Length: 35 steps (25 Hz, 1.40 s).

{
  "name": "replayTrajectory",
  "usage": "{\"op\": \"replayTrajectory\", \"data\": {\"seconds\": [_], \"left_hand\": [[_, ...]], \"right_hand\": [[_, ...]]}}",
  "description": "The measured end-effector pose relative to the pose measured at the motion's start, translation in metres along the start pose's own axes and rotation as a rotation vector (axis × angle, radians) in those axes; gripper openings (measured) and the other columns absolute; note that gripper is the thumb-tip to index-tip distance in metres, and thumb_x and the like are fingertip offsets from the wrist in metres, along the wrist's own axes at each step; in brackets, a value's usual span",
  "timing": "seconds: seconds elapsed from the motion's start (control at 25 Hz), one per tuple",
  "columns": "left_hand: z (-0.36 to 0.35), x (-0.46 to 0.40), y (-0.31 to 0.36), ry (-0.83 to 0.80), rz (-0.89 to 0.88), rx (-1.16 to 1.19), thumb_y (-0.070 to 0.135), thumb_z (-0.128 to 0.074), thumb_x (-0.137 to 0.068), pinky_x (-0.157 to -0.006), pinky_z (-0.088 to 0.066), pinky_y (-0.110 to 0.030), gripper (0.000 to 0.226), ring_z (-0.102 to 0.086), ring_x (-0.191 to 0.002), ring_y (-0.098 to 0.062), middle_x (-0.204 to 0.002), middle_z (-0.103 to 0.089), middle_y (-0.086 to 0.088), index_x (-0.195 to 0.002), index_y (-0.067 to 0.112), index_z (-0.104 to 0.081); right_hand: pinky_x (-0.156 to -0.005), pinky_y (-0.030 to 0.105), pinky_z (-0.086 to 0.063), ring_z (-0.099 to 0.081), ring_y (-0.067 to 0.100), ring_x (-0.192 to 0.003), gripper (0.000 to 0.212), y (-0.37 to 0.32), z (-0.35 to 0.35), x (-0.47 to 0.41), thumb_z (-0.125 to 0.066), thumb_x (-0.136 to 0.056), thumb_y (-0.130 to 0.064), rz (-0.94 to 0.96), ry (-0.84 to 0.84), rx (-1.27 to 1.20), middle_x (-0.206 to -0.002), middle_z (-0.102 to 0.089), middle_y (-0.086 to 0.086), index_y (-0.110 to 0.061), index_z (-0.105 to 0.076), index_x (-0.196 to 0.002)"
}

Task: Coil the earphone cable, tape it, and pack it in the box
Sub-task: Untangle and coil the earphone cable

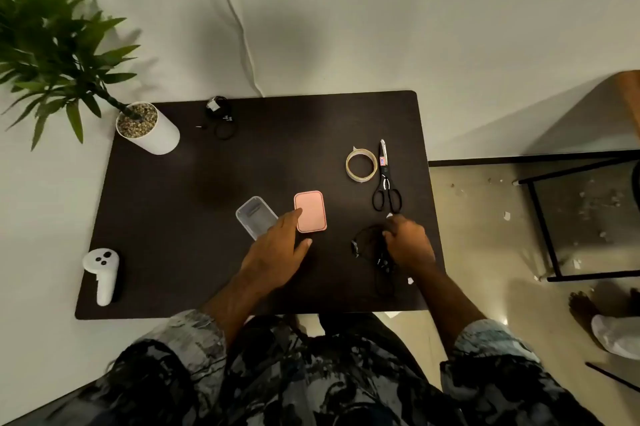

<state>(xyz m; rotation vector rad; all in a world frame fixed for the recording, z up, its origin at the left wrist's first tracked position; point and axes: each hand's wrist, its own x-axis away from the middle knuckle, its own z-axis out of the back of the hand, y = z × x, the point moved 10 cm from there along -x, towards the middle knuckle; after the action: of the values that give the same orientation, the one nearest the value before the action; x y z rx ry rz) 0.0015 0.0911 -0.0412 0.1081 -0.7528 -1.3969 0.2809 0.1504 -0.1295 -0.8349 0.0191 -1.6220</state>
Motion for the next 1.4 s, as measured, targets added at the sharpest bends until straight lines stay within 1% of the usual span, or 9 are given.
{"op": "replayTrajectory", "data": {"seconds": [0.24,0.36,0.64,0.8,0.92,1.0,1.12,1.28,1.4], "left_hand": [[-0.015,0.011,-0.019,-0.085,0.077,0.015,0.044,-0.055,-0.101,-0.11,-0.048,-0.045,0.065,-0.052,-0.138,-0.022,-0.158,-0.044,-0.006,-0.156,0.025,-0.027],[-0.018,0.013,-0.019,-0.149,0.061,-0.006,0.046,-0.054,-0.101,-0.112,-0.046,-0.043,0.065,-0.051,-0.139,-0.021,-0.159,-0.044,-0.004,-0.157,0.025,-0.028],[-0.018,0.004,-0.01,-0.11,-0.012,-0.016,0.045,-0.054,-0.101,-0.107,-0.05,-0.04,0.06,-0.055,-0.134,-0.018,-0.154,-0.048,-0.001,-0.153,0.024,-0.034],[-0.014,-0.009,0.004,-0.09,-0.061,-0.036,0.043,-0.055,-0.101,-0.109,-0.047,-0.036,0.056,-0.054,-0.135,-0.018,-0.155,-0.048,-0.001,-0.152,0.023,-0.04],[-0.008,-0.018,0.025,-0.067,-0.123,-0.045,0.04,-0.056,-0.101,-0.11,-0.045,-0.036,0.052,-0.052,-0.137,-0.019,-0.153,-0.05,0.0,-0.149,0.023,-0.043],[-0.003,-0.024,0.043,-0.039,-0.155,-0.008,0.037,-0.059,-0.101,-0.11,-0.044,-0.037,0.053,-0.051,-0.138,-0.02,-0.152,-0.051,-0.001,-0.149,0.024,-0.043],[-0.005,-0.035,0.064,-0.066,-0.157,0.089,0.036,-0.062,-0.098,-0.112,-0.041,-0.04,0.06,-0.047,-0.141,-0.02,-0.154,-0.05,-0.001,-0.153,0.026,-0.04],[-0.013,-0.042,0.079,-0.096,-0.157,0.141,0.033,-0.064,-0.096,-0.105,-0.049,-0.04,0.052,-0.058,-0.127,-0.021,-0.139,-0.062,-0.001,-0.145,0.026,-0.048],[-0.016,-0.033,0.07,-0.08,-0.127,0.104,0.037,-0.061,-0.098,-0.108,-0.045,-0.038,0.054,-0.054,-0.132,-0.021,-0.147,-0.056,-0.001,-0.148,0.025,-0.046]], "right_hand": [[-0.099,0.051,-0.057,-0.062,0.038,-0.122,0.042,0.01,-0.021,0.002,-0.068,-0.099,-0.021,-0.038,-0.082,0.127,-0.131,-0.061,0.018,-0.013,-0.056,-0.138],[-0.099,0.049,-0.057,-0.06,0.035,-0.123,0.033,0.009,-0.025,0.001,-0.065,-0.1,-0.022,-0.046,-0.102,0.182,-0.132,-0.059,0.015,-0.013,-0.06,-0.131],[-0.102,0.051,-0.05,-0.051,0.035,-0.129,0.024,-0.004,-0.025,0.003,-0.053,-0.106,-0.027,0.002,-0.081,0.255,-0.13,-0.063,0.013,-0.017,-0.058,-0.127],[-0.102,0.048,-0.052,-0.063,0.026,-0.117,0.017,-0.025,-0.021,0.001,-0.059,-0.104,-0.025,0.067,-0.143,0.096,-0.119,-0.07,0.005,-0.027,-0.063,-0.12],[-0.102,0.034,-0.055,-0.07,0.014,-0.111,0.019,-0.05,-0.007,0.004,-0.066,-0.101,-0.015,0.134,-0.152,-0.141,-0.118,-0.076,-0.002,-0.024,-0.073,-0.116],[-0.096,0.031,-0.058,-0.072,0.013,-0.103,0.015,-0.066,0.01,0.01,-0.07,-0.099,-0.011,0.151,-0.126,-0.329,-0.109,-0.078,-0.002,-0.022,-0.076,-0.106],[-0.071,0.026,-0.061,-0.073,0.016,-0.08,0.01,-0.087,0.027,0.018,-0.073,-0.096,-0.005,0.203,-0.183,-0.612,-0.092,-0.079,0.006,-0.014,-0.077,-0.101],[-0.051,0.02,-0.051,-0.067,0.01,-0.062,0.006,-0.084,0.034,0.008,-0.074,-0.097,-0.012,0.173,-0.14,-0.533,-0.084,-0.078,0.0,-0.017,-0.076,-0.099],[-0.058,0.022,-0.057,-0.07,0.009,-0.064,0.007,-0.049,0.028,-0.001,-0.071,-0.099,-0.015,0.036,-0.073,-0.404,-0.084,-0.078,-0.002,-0.021,-0.073,-0.095]]}}
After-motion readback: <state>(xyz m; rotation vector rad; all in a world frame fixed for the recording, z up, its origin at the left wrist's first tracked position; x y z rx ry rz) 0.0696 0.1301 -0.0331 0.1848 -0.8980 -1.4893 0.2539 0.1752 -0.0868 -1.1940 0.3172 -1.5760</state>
